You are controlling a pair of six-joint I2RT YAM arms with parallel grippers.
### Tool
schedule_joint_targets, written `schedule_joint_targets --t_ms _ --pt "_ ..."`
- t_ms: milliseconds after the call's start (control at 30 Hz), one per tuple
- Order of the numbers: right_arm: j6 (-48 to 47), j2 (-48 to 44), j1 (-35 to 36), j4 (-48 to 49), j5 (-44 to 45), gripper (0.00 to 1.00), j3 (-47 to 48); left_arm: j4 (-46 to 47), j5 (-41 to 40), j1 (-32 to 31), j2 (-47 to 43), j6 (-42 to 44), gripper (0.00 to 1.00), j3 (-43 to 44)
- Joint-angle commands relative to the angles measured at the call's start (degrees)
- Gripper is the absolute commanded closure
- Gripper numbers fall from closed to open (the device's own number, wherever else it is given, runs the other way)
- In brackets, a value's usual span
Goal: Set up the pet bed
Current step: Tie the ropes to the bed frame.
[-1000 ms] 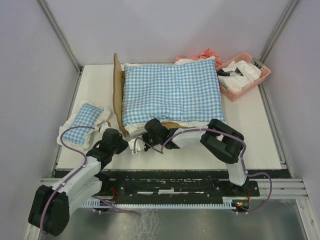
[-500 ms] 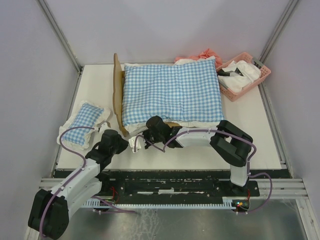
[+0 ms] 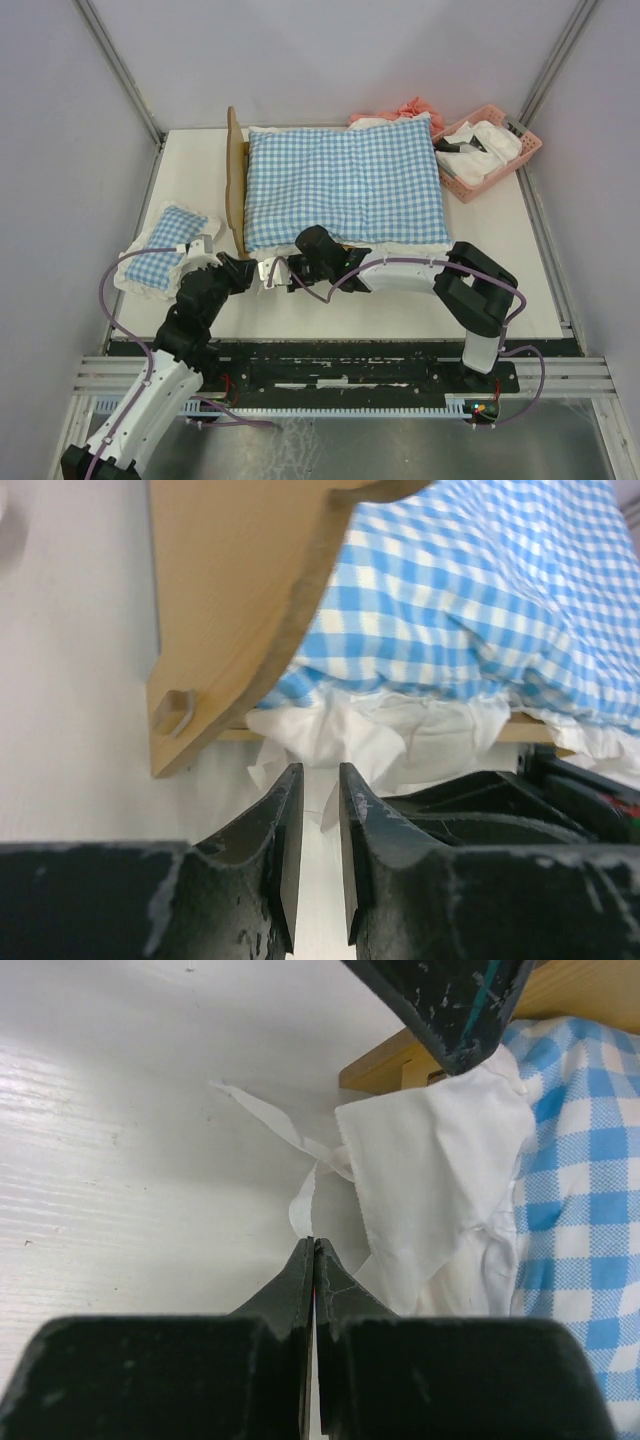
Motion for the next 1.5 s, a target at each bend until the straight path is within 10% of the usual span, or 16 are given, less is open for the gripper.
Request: schedule_joint_targets --t_ms 0,233,533,700,933,1167,1467 --pt "6.69 -2.48 -0.95 1.43 -3.86 0.98 3.16 6.48 6.11 0.25 -1.77 8.42 0.73 -0.98" --pt "10.83 -2.39 -1.96 1.55 -5.44 0.98 3.95 4.41 4.81 0.19 0.25 0.06 0.73 0.31" --pt "3.46 -2.05 -2.71 -4.42 -10.75 0.98 5.81 6.1 17.61 0.1 -2.04 21.25 0.71 3.02" --pt "-11.89 -1.98 -2.75 -6.55 -12.48 0.98 5.24 -2.32 10.43 0.18 5.56 21.81 0.73 12.82" --pt "-23.56 -3.5 -2.71 -9.08 -13.68 0.98 5.21 -1.46 28.12 0.21 4.31 34.92 0.76 10.48" --pt "-27.87 -3.25 -3.06 -8.37 -15.03 0.98 5.3 -10.49 35.22 0.15 21.25 61.09 0.8 17.71" --pt "-32.3 -4.39 -3.43 -2.91 -13.93 0.98 1.66 -9.24 38.59 0.34 26.44 68.55 0.83 18.57"
